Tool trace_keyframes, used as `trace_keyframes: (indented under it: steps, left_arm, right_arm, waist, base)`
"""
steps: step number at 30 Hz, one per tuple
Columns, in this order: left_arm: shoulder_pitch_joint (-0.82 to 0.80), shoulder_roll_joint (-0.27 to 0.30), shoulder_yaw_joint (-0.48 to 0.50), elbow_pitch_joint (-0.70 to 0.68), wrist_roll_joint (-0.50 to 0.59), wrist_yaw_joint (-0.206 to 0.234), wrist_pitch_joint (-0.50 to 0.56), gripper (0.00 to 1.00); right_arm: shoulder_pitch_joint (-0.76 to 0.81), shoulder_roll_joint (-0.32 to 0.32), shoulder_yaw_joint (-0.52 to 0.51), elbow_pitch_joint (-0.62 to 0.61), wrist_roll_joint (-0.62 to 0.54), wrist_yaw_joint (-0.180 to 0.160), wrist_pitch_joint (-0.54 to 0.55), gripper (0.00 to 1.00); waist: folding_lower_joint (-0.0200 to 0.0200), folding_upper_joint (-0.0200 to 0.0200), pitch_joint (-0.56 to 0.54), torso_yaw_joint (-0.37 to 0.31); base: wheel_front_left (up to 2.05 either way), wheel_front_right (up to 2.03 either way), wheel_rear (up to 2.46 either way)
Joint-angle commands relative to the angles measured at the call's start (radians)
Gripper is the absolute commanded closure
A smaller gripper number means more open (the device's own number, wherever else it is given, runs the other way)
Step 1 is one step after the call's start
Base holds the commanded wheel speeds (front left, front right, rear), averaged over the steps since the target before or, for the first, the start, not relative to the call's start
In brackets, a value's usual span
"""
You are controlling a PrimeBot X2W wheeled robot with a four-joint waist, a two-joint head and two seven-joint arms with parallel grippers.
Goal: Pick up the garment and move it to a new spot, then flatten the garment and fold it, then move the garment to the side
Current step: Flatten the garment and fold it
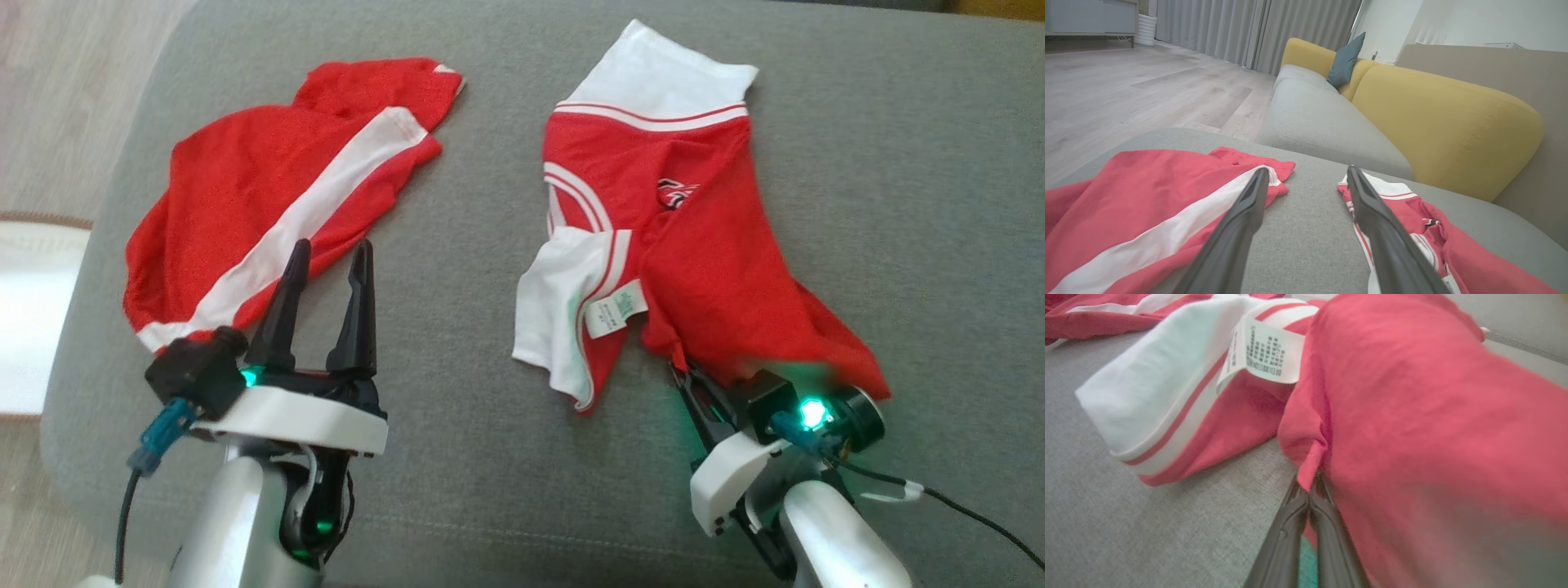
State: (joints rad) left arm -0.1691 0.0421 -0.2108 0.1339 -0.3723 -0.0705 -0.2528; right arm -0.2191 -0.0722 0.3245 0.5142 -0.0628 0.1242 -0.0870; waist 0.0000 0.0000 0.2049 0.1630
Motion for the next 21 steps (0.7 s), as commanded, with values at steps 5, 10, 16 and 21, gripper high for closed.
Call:
trace_keyframes:
  steps: [5, 10, 16, 21]
  left_arm:
    - [-0.019, 0.008, 0.040, -0.029, 0.010, 0.002, -0.009, 0.00]
    - [-0.009, 0.008, 0.038, -0.036, 0.009, 0.008, -0.009, 0.00]
    - [-0.012, 0.008, 0.030, -0.044, 0.009, 0.008, -0.009, 0.00]
    - [-0.031, 0.008, 0.019, -0.046, 0.008, 0.000, -0.009, 0.00]
  right_arm:
    - [-0.021, 0.009, 0.031, -0.090, 0.034, 0.007, -0.041, 1.00]
    - [-0.018, -0.037, -0.027, -0.244, 0.095, 0.007, -0.021, 1.00]
    - [-0.098, -0.165, -0.176, -0.413, 0.133, 0.007, 0.086, 1.00]
    - [-0.231, -0.255, -0.267, -0.405, 0.185, 0.007, 0.178, 1.00]
  waist:
    - [0.0000, 0.0000, -0.046, -0.052]
    - [0.0000, 0.0000, -0.066, -0.084]
    - [0.0000, 0.0000, -0.055, -0.096]
    - [0.0000, 0.0000, -0.017, -0.073]
  base:
    - [0.00, 0.00, 0.00]
    - [0.00, 0.00, 0.00]
    - [0.00, 0.00, 0.00]
    - [0.00, 0.00, 0.00]
